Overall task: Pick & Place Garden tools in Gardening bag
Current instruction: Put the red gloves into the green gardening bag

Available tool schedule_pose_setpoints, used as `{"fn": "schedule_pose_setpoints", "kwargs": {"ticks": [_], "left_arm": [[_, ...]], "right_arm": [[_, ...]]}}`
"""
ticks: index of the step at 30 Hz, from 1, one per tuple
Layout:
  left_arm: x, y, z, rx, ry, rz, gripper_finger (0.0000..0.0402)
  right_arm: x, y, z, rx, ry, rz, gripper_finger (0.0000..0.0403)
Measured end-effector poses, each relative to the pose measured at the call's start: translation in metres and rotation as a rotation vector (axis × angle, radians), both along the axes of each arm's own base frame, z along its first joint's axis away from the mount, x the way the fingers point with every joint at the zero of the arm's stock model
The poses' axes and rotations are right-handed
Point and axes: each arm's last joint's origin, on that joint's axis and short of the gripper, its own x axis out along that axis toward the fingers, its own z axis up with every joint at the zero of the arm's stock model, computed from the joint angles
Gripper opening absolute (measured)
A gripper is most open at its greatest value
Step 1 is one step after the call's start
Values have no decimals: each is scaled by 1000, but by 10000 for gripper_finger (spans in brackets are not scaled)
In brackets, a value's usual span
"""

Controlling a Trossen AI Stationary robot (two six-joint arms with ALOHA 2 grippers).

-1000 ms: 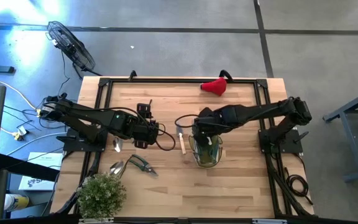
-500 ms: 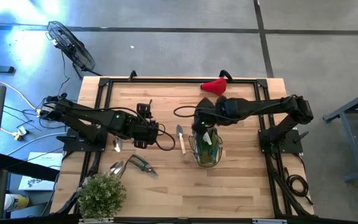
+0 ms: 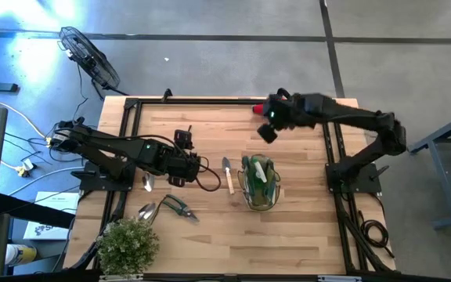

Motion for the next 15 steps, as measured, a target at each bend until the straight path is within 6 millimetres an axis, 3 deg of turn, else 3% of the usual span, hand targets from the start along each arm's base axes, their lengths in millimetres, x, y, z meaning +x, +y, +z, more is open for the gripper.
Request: {"fn": "schedule_pose_setpoints", "kwargs": {"ticks": [6, 15], "left_arm": [[1, 0, 0, 1, -4, -16, 253], [2, 0, 1, -1, -8, -16, 253]], "right_arm": [[-15, -50, -7, 117, 22, 5, 56], [-15, -101, -22, 106, -4, -26, 180]]}}
